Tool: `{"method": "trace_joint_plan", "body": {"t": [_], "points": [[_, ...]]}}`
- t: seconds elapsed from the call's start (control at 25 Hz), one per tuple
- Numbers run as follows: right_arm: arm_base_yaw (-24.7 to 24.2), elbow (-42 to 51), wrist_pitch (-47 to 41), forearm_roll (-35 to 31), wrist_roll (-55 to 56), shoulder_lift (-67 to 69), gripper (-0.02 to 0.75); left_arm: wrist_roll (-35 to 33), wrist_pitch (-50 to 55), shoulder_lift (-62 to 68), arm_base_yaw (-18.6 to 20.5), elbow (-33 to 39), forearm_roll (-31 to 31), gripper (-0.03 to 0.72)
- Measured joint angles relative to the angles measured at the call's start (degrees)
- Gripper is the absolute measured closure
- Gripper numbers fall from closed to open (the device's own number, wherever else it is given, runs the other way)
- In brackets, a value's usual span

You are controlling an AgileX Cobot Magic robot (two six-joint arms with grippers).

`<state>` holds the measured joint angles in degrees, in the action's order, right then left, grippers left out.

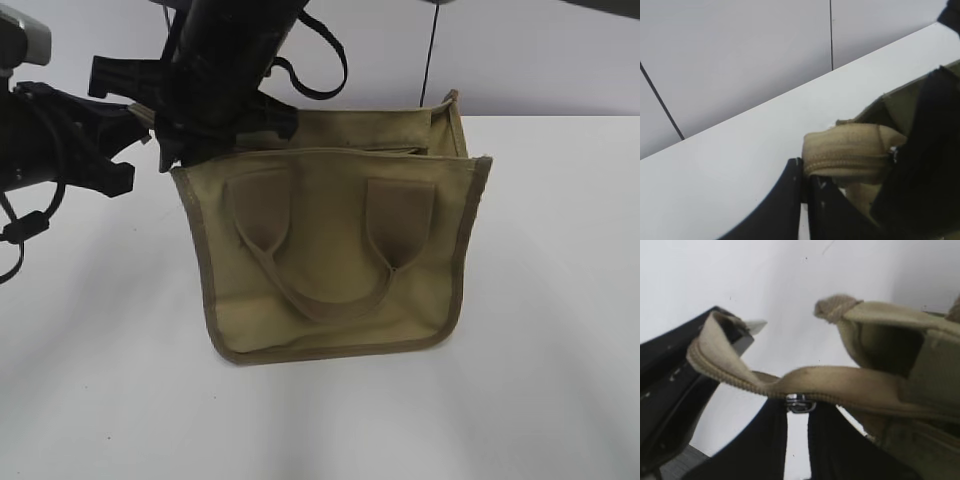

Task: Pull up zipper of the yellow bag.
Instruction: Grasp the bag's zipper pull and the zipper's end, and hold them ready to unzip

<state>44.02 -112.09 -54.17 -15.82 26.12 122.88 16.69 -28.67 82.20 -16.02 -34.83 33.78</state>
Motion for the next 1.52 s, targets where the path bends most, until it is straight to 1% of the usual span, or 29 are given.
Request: {"method": "trace_joint_plan", "body": {"t": [0.28,0.36,0.48,0.64,0.84,0.96,1.2,1.52], "points": [[0.04,-0.04,-5.28,-0.45,-7.21,-3.54,0.671,0.00,-0.88,0.00,-0.12,0.00,0.61,0.692],[0.04,-0.51,-6.63,-1.67,-9.66,-3.66,0.671,0.00,-0.90,0.00,-0.24,0.00,0.87,0.692],[-0.63,-1.33,-8.67,-5.78,-13.57,-3.66,0.671,0.00,-0.90,-0.05,-0.36,0.06,1.06,0.692],[-3.97,-1.63,-12.24,-11.53,-18.32,-3.66,0.671,0.00,-1.13,-0.05,-0.45,0.06,1.38,0.692],[-8.82,-1.63,-13.56,-14.66,-20.87,-3.66,0.671,0.00,-1.07,-0.05,-0.45,0.06,1.33,0.692],[-10.26,-1.63,-13.93,-16.81,-22.94,-3.61,0.671,0.00,-1.02,-0.05,-0.45,0.06,1.33,0.692],[-11.02,-1.63,-14.18,-17.71,-24.81,-3.61,0.671,0.00,1.31,-0.11,-0.63,0.06,1.45,0.692],[-11.08,-1.63,-14.18,-16.39,-26.77,-3.61,0.671,0.00,1.81,-0.11,-0.65,0.06,1.18,0.692]]}}
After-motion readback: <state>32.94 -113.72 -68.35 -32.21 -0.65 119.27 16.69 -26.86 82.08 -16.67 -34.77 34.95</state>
